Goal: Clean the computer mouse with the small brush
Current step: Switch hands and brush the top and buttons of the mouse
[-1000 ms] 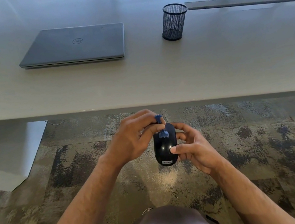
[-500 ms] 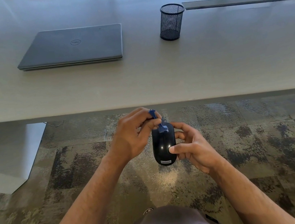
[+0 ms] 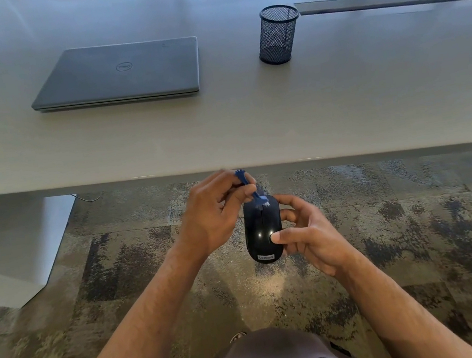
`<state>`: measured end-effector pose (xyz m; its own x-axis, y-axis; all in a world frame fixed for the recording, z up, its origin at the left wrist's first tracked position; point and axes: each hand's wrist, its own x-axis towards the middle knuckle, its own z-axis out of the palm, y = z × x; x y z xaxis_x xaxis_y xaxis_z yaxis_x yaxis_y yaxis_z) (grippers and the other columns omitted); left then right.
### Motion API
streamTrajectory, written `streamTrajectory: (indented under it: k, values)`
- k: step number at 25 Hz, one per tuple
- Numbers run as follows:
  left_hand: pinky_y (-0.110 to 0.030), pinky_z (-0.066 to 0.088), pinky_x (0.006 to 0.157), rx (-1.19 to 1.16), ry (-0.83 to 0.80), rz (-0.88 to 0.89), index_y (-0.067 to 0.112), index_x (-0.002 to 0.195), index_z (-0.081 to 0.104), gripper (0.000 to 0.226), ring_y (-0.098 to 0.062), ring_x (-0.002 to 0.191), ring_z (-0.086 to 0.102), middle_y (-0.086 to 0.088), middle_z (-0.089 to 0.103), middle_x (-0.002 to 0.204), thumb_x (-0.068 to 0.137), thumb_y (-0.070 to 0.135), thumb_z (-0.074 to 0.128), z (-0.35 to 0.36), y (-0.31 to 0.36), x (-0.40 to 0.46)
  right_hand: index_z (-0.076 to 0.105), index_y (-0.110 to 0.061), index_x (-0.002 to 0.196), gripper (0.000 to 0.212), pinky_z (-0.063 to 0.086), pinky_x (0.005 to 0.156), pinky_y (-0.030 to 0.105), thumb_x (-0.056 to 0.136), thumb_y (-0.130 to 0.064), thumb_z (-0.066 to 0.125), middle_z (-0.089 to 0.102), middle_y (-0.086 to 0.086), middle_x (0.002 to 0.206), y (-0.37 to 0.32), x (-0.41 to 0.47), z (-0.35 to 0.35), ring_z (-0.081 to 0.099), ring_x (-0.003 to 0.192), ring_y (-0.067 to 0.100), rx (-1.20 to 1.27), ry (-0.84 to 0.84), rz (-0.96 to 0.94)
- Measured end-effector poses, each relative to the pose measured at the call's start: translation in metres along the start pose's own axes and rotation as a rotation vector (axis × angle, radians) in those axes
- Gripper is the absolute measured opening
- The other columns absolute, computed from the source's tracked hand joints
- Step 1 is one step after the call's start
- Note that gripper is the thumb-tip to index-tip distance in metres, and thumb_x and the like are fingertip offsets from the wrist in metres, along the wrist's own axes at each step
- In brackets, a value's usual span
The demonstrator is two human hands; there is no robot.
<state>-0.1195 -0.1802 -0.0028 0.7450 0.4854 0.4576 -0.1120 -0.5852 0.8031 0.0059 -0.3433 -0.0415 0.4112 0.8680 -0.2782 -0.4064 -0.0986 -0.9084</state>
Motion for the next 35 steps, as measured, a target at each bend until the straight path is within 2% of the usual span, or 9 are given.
streamTrajectory:
  k: [5,8,11,16,21,24,27,31,35]
  values:
    - [-0.023,0.059,0.073,-0.097,-0.093,-0.028,0.029,0.104,0.068,0.013,-0.009,0.08,0.072,0.013,0.069,0.096,0.093,0.029,0.061,-0.002,-0.001,-0.002,0.059,-0.017,0.128,0.069,0.051,0.062,0.036,0.064,0.003,0.076,0.066,0.015,0.104,0.004,-0.001,0.0,0.067,0.082,0.03,-0.001,0.001,0.012]
    - [-0.028,0.061,0.075,-0.115,0.01,-0.05,0.027,0.103,0.068,0.011,-0.011,0.079,0.073,0.009,0.071,0.093,0.093,0.029,0.062,-0.007,-0.001,0.003,0.058,-0.016,0.129,0.07,0.054,0.055,0.032,0.065,0.004,0.076,0.067,0.014,0.101,0.004,0.0,0.001,0.07,0.077,0.024,0.018,-0.012,0.014]
    - [-0.027,0.061,0.075,-0.111,0.118,-0.074,0.03,0.103,0.067,0.01,-0.008,0.079,0.074,0.008,0.071,0.091,0.094,0.031,0.063,-0.005,-0.002,0.006,0.059,-0.017,0.13,0.071,0.05,0.063,0.038,0.065,0.003,0.077,0.068,0.012,0.101,0.004,0.002,0.002,0.068,0.08,0.028,0.002,-0.003,0.004]
    - [-0.029,0.062,0.073,-0.061,0.082,-0.1,0.032,0.103,0.066,0.014,-0.008,0.077,0.074,0.007,0.072,0.091,0.091,0.038,0.061,0.001,-0.004,-0.001,0.06,-0.019,0.127,0.069,0.047,0.06,0.035,0.064,0.001,0.077,0.068,0.011,0.102,0.002,0.003,0.001,0.067,0.079,0.028,-0.013,0.022,-0.002]
    - [-0.027,0.061,0.071,-0.094,-0.002,-0.11,0.031,0.1,0.067,0.011,-0.009,0.075,0.073,0.011,0.072,0.09,0.091,0.034,0.063,-0.002,-0.005,-0.004,0.06,-0.02,0.127,0.07,0.051,0.075,0.049,0.063,0.001,0.077,0.067,0.016,0.107,0.004,0.002,-0.001,0.067,0.091,0.036,-0.038,0.037,0.011]
    - [-0.021,0.059,0.07,-0.144,0.057,-0.122,0.032,0.096,0.068,0.006,-0.007,0.075,0.074,0.013,0.073,0.089,0.093,0.028,0.064,-0.005,-0.003,-0.002,0.06,-0.02,0.128,0.07,0.046,0.083,0.061,0.063,0.001,0.078,0.068,0.014,0.106,0.007,0.003,-0.001,0.066,0.094,0.039,-0.045,0.046,0.005]
    - [-0.02,0.058,0.069,-0.202,0.153,-0.135,0.035,0.097,0.066,0.006,-0.008,0.073,0.074,0.012,0.074,0.086,0.092,0.033,0.064,-0.008,0.002,0.004,0.061,-0.021,0.127,0.069,0.045,0.082,0.059,0.063,0.001,0.078,0.069,0.012,0.105,0.006,0.005,-0.002,0.066,0.093,0.039,-0.04,0.048,-0.002]
    - [-0.021,0.059,0.068,-0.225,0.137,-0.17,0.036,0.095,0.066,0.005,-0.008,0.073,0.074,0.013,0.074,0.084,0.091,0.035,0.066,0.003,0.005,0.002,0.064,-0.025,0.123,0.067,0.049,0.083,0.059,0.063,0.0,0.08,0.07,0.011,0.105,0.006,0.007,-0.001,0.069,0.093,0.037,-0.041,0.052,-0.012]
    - [-0.028,0.062,0.069,-0.112,0.16,-0.233,0.028,0.096,0.067,0.006,-0.007,0.073,0.074,0.007,0.074,0.083,0.093,0.023,0.067,0.003,-0.006,-0.004,0.063,-0.025,0.124,0.067,0.047,0.084,0.07,0.064,0.0,0.08,0.069,0.013,0.107,0.007,0.006,-0.003,0.068,0.093,0.039,-0.052,0.067,-0.023]
